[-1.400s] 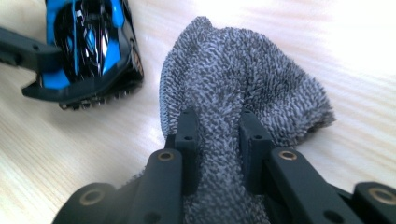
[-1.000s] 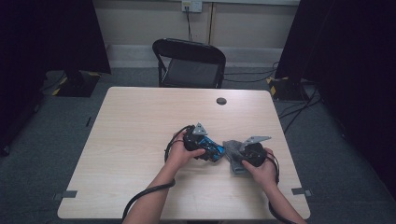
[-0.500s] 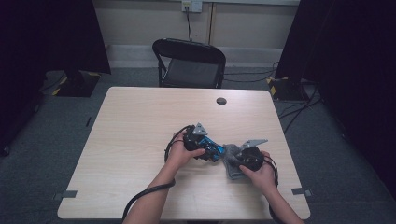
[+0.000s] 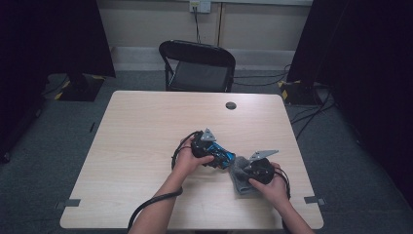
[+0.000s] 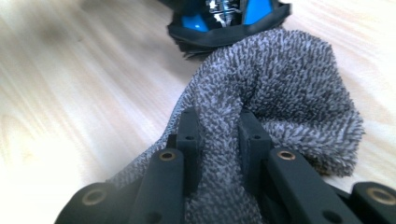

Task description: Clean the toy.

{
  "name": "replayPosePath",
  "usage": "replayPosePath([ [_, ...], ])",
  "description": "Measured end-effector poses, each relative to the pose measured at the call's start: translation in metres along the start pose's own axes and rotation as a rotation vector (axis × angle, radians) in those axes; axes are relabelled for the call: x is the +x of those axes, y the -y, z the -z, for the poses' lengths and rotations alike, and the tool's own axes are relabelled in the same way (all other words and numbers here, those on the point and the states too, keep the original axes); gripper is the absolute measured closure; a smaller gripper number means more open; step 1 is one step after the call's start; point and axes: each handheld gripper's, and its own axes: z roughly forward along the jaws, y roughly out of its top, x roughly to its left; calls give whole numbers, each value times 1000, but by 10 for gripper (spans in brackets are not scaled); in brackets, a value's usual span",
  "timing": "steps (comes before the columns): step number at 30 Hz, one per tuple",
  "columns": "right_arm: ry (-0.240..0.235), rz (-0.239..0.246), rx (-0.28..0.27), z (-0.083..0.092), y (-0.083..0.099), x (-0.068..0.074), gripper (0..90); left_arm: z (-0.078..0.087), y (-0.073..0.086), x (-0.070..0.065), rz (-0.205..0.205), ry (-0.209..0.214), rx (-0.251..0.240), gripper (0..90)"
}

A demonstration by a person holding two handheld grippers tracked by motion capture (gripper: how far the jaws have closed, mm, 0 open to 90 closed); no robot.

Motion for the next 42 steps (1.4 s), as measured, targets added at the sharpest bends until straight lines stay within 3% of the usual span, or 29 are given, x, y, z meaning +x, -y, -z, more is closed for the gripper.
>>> replayPosePath([
  [23, -65, 81, 15, -6, 0, 29, 742, 0, 0, 0, -1, -2, -2, 11],
  [30, -86, 127, 28, -4, -1, 37, 742, 0, 0, -1, 2, -2, -6, 12],
  [33, -75, 169, 38, 3, 0, 40, 740, 0, 1, -1, 5, -2, -10, 11],
  [38, -68, 171, 17, 15, 1, 35, 739, 0, 1, -1, 3, -2, -12, 12],
  [42, -49, 153, -26, 30, 0, 20, 736, 0, 1, 0, 6, -2, -8, 11],
])
